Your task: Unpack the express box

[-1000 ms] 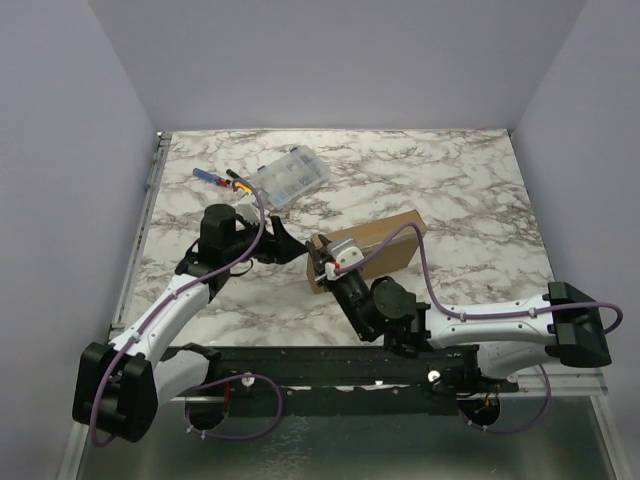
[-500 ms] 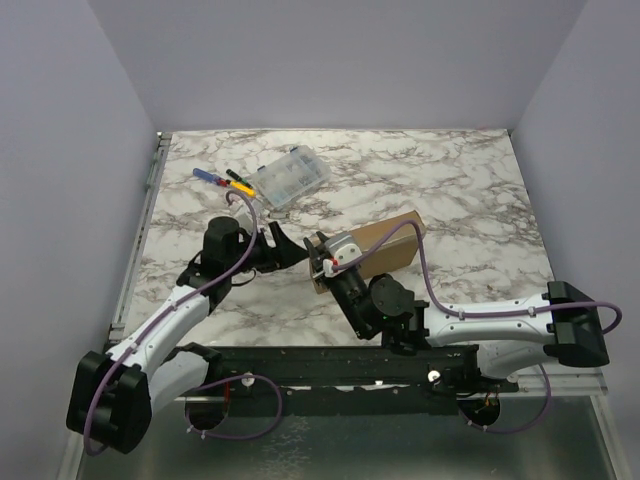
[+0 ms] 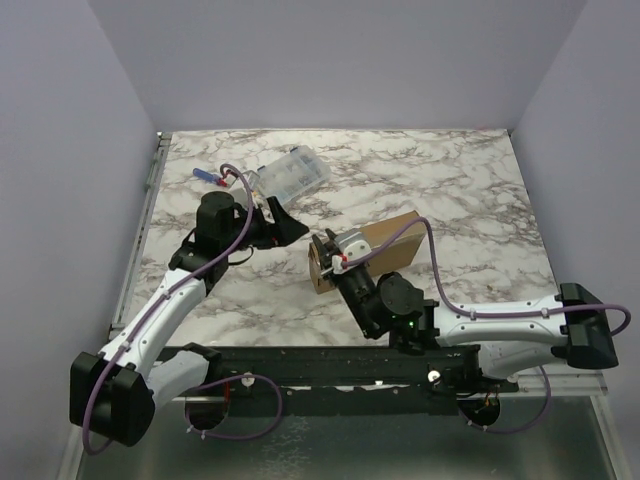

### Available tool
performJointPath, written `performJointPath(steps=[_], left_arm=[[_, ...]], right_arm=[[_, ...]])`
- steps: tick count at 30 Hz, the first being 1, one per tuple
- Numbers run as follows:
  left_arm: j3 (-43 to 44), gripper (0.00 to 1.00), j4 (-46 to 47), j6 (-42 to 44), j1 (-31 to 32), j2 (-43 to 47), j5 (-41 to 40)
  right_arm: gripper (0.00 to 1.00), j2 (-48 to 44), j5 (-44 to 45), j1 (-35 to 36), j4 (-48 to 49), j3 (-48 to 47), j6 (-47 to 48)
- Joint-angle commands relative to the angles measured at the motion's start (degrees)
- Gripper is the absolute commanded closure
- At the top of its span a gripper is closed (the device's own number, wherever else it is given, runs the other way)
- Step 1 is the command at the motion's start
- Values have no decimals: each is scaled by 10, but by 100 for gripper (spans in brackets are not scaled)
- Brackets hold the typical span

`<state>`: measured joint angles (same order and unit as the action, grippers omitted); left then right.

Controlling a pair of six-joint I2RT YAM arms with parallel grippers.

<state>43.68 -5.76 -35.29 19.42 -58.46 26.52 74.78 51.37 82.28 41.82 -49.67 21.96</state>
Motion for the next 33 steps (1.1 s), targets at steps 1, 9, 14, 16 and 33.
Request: performJointPath(steps=[1, 9, 14, 16, 33], left_arm=[[-2, 16, 49, -6, -1, -23, 42], [42, 11, 69, 27, 2, -56, 78], [98, 5, 59, 97, 61, -80, 45], [130, 4, 23, 151, 110, -97, -3], [374, 1, -123, 326, 296, -329, -138]], right_arm=[[99, -39, 55, -4, -27, -17, 20], [99, -140, 112, -63, -139, -5, 2], [99, -209, 132, -192, -308, -43, -106], [99, -242, 117, -252, -362, -44, -156], [99, -280, 38, -448, -685, 5, -501]])
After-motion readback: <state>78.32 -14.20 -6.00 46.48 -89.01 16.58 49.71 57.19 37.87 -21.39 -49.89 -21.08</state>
